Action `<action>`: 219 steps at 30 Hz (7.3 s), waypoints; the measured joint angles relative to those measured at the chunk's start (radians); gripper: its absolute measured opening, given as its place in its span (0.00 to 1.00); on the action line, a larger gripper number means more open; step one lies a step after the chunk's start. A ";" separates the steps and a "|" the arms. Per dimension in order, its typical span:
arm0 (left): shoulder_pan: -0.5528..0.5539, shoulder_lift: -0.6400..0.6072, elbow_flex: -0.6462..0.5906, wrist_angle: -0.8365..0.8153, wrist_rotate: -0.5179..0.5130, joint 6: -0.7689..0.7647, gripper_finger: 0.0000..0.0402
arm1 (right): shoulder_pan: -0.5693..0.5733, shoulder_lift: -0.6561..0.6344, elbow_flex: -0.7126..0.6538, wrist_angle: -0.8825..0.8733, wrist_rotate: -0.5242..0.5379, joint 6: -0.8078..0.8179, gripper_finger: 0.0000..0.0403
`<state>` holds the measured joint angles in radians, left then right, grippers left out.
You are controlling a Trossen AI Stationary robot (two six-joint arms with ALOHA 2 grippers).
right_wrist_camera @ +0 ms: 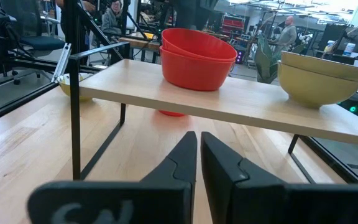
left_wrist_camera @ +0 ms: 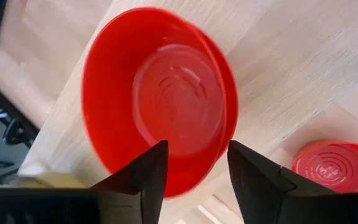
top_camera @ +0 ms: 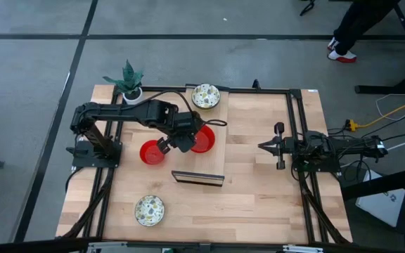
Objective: Pick & Place Mini bowls
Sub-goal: Stack the top red bowl on top of the red bowl on the shelf, then stack the red bowl on top of the red bowl on the shelf
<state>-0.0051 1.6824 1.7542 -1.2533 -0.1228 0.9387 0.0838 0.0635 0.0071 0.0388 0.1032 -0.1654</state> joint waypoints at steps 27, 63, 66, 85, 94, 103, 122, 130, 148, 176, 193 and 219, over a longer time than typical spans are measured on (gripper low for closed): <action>0.010 -0.093 0.000 -0.084 -0.015 -0.206 0.02 | 0.000 0.000 0.000 0.000 0.000 0.000 0.06; 0.046 -0.314 -0.498 0.696 -0.064 -0.717 0.00 | 0.000 0.000 0.000 0.000 0.000 0.000 0.06; 0.047 -0.341 -0.555 0.735 -0.062 -0.721 0.00 | 0.000 0.000 0.000 0.000 0.000 0.000 0.06; 0.046 -0.407 -0.652 0.781 0.010 -0.759 0.00 | 0.000 0.000 0.000 0.000 0.000 0.000 0.06; 0.031 -0.406 -0.652 0.778 0.010 -0.772 0.00 | 0.000 0.000 0.000 0.000 0.000 0.000 0.06; 0.031 -0.406 -0.652 0.779 0.009 -0.796 0.00 | 0.000 0.000 0.000 0.000 0.000 0.000 0.06; 0.033 -0.426 -0.713 0.840 0.002 -0.813 0.00 | 0.000 0.000 0.000 0.000 0.000 0.000 0.06; 0.033 -0.432 -0.695 0.828 -0.018 -0.760 0.00 | 0.000 0.000 0.000 0.000 0.000 0.000 0.06; 0.023 -0.546 -0.684 0.356 -0.035 -0.882 0.00 | 0.000 0.000 0.000 0.000 0.000 0.000 0.06; -0.111 -0.331 -0.718 0.112 0.151 -1.083 0.44 | 0.000 0.000 0.000 0.000 0.000 0.000 0.06; -0.202 -0.418 -0.718 -0.053 0.159 -1.163 0.47 | 0.000 0.000 0.000 0.000 0.000 0.000 0.06; -0.318 -0.444 -0.946 0.222 -0.015 -0.848 0.48 | 0.000 0.000 0.000 0.000 0.000 0.000 0.06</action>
<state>-0.3234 1.2381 0.8078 -1.0318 -0.1374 0.0908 0.0837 0.0635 0.0071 0.0387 0.1032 -0.1654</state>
